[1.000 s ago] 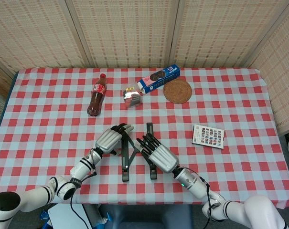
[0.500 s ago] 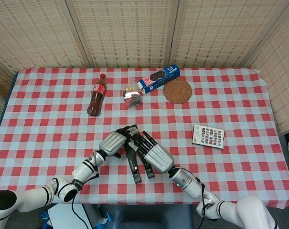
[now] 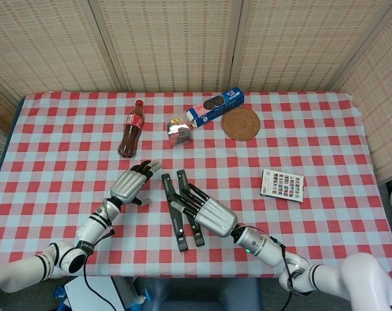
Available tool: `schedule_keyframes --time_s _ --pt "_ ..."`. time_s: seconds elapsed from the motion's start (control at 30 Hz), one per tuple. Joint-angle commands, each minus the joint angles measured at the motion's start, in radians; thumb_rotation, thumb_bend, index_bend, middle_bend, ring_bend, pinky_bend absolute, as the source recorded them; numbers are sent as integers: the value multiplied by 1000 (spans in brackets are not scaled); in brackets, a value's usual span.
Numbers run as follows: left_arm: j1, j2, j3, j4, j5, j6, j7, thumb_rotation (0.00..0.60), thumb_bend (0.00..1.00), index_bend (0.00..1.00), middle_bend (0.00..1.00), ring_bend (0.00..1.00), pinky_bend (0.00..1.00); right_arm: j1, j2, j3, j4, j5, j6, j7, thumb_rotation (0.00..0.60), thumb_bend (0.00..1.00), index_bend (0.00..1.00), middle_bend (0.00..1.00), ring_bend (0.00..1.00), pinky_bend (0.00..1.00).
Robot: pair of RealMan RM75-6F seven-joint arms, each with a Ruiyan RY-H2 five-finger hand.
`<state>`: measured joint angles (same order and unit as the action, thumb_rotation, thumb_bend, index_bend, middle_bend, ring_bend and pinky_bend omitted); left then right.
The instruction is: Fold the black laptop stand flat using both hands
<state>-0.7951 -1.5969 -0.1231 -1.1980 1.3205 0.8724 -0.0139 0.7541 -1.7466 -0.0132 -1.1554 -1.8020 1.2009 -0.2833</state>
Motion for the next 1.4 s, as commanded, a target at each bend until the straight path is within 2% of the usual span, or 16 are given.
schedule_keyframes --time_s 0.03,0.13,0.23,0.5,0.77,1.07,1.4 --pt "34 39 -3 -23 -16 38 1 600 195 0 0 0 176 105 170 -14 -182 -5 -178 39 600 0 0 0 0 0" --pt "64 75 -4 -45 -23 74 3 600 195 0 0 0 176 181 249 -10 -253 5 -308 64 600 0 0 0 0 0" --pt "83 103 -2 -63 -22 93 7 600 195 0 0 0 176 252 291 -7 -277 7 -420 80 600 0 0 0 0 0" --pt "114 141 4 -99 -6 130 2 600 196 0 0 0 176 369 270 -7 -225 -12 -558 92 600 0 0 0 0 0" --pt "131 150 4 -96 -2 135 -24 600 195 0 0 0 174 435 212 -20 -146 -32 -595 112 600 0 0 0 0 0" --pt "145 148 8 -71 7 135 -54 600 195 0 0 0 174 467 160 -53 -76 -44 -593 141 600 5 0 0 0 0" --pt "157 147 10 -56 18 141 -74 600 195 0 0 0 174 498 132 -71 -37 -46 -591 162 600 71 2 60 0 0"
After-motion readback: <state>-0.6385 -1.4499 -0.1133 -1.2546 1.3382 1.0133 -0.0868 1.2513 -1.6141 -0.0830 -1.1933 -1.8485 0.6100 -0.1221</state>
